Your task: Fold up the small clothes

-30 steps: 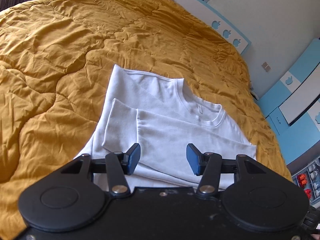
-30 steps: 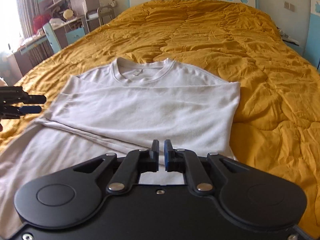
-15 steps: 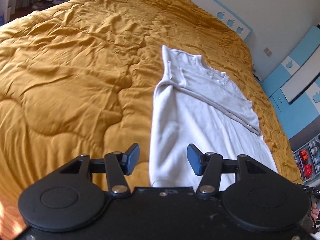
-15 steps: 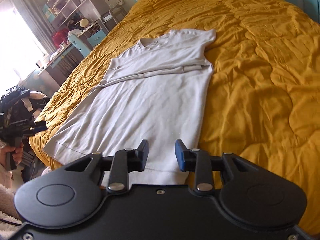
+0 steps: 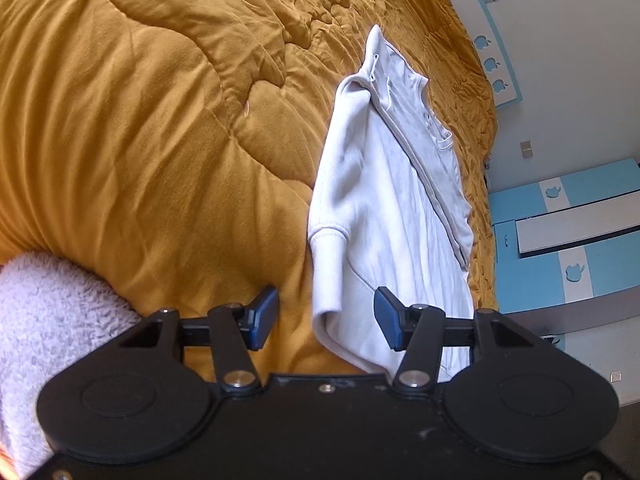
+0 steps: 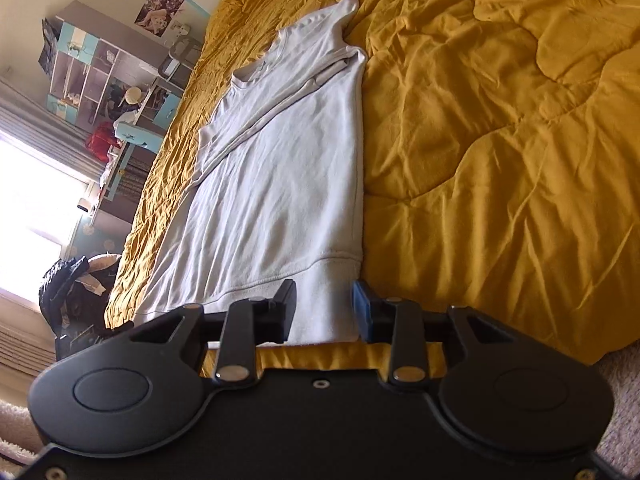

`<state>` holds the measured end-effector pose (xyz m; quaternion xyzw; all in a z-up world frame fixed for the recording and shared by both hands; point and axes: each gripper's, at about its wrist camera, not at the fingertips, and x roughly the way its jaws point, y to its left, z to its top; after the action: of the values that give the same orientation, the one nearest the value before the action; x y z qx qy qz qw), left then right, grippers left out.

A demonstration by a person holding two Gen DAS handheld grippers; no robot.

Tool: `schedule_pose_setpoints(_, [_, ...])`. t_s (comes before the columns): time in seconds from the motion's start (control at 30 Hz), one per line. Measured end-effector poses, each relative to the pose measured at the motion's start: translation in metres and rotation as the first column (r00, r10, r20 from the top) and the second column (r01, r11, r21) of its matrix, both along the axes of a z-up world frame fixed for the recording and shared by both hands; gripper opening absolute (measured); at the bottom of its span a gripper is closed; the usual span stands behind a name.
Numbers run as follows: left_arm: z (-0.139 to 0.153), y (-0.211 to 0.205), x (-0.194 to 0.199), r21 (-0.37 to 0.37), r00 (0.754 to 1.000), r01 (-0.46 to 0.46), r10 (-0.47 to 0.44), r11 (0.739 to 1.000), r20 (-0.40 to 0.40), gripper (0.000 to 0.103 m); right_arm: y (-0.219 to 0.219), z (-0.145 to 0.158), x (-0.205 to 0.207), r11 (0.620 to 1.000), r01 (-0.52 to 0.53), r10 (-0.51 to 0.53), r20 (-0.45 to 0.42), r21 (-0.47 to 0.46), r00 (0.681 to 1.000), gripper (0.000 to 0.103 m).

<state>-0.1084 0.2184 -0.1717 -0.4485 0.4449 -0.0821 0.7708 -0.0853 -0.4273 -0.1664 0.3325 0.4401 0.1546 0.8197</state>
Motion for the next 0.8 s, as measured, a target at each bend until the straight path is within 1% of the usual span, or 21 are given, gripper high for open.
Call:
schedule_pose_setpoints(0.13, [0.000, 0.001, 0.001, -0.011, 1.000, -0.001, 0.001, 1.000, -0.009, 0.056, -0.007, -0.009, -0.005, 0.999, 0.017, -0.014, -0.049, 0.051, 0.999, 0.033])
schedule_pose_setpoints(0.2, [-0.003, 0.007, 0.001, -0.034, 1.000, -0.015, 0.014, 0.999, -0.019, 0.056, -0.009, -0.014, -0.008, 0.997, 0.024, -0.019, -0.064, 0.076, 0.998, 0.035])
schedule_pose_setpoints(0.27, [-0.006, 0.010, -0.003, -0.058, 0.999, -0.030, 0.029, 0.998, -0.023, 0.056, -0.009, -0.020, -0.009, 0.990, 0.026, -0.016, -0.069, 0.139, 0.997, 0.035])
schedule_pose_setpoints(0.3, [-0.008, 0.009, 0.006, -0.066, 0.999, -0.034, 0.032, 0.997, -0.025, 0.056, -0.008, -0.023, -0.009, 0.985, 0.027, -0.015, -0.070, 0.170, 0.997, 0.035])
schedule_pose_setpoints(0.37, [-0.010, 0.011, 0.003, -0.099, 0.999, -0.038, 0.037, 0.994, -0.018, 0.055, -0.003, -0.027, -0.008, 0.979, 0.023, -0.010, -0.069, 0.202, 0.998, 0.035])
schedule_pose_setpoints(0.43, [-0.011, 0.013, -0.001, -0.128, 0.999, -0.053, 0.052, 0.990, -0.010, 0.052, 0.000, -0.031, -0.007, 0.977, 0.020, -0.004, -0.071, 0.213, 0.997, 0.035])
schedule_pose_setpoints(0.47, [-0.011, 0.014, -0.003, -0.131, 0.998, -0.061, 0.062, 0.989, -0.002, 0.049, 0.001, -0.032, -0.006, 0.976, 0.021, -0.005, -0.073, 0.217, 0.997, 0.035])
schedule_pose_setpoints(0.5, [-0.010, 0.014, -0.005, -0.130, 0.998, -0.067, 0.068, 0.989, 0.006, 0.048, 0.001, -0.032, -0.006, 0.975, 0.024, -0.008, -0.073, 0.221, 0.997, 0.035])
schedule_pose_setpoints(0.53, [-0.010, 0.014, -0.008, -0.130, 0.997, -0.073, 0.076, 0.989, 0.016, 0.048, 0.001, -0.032, -0.007, 0.973, 0.025, -0.009, -0.071, 0.229, 0.997, 0.029])
schedule_pose_setpoints(0.57, [-0.009, 0.013, -0.010, -0.130, 0.997, -0.074, 0.078, 0.989, 0.025, 0.046, 0.000, -0.030, -0.008, 0.973, 0.026, -0.012, -0.065, 0.229, 0.998, 0.021])
schedule_pose_setpoints(0.6, [-0.007, 0.013, -0.012, -0.123, 0.997, -0.072, 0.076, 0.990, 0.032, 0.034, -0.001, -0.030, -0.009, 0.974, 0.027, -0.013, -0.063, 0.225, 0.998, 0.011])
schedule_pose_setpoints(0.63, [-0.006, 0.012, -0.013, -0.115, 0.997, -0.070, 0.074, 0.991, 0.035, 0.021, -0.002, -0.029, -0.010, 0.974, 0.027, -0.013, -0.063, 0.226, 0.998, 0.011])
schedule_pose_setpoints(0.67, [-0.006, 0.011, -0.013, -0.118, 0.997, -0.064, 0.068, 0.991, 0.031, 0.001, -0.003, -0.027, -0.010, 0.972, 0.023, -0.009, -0.058, 0.233, 0.998, 0.010])
schedule_pose_setpoints(0.8, [-0.002, 0.011, -0.016, -0.145, 0.996, -0.071, 0.078, 0.987, 0.046, 0.000, -0.004, -0.017, -0.009, 0.963, 0.025, -0.019, -0.027, 0.269, 0.999, 0.010])
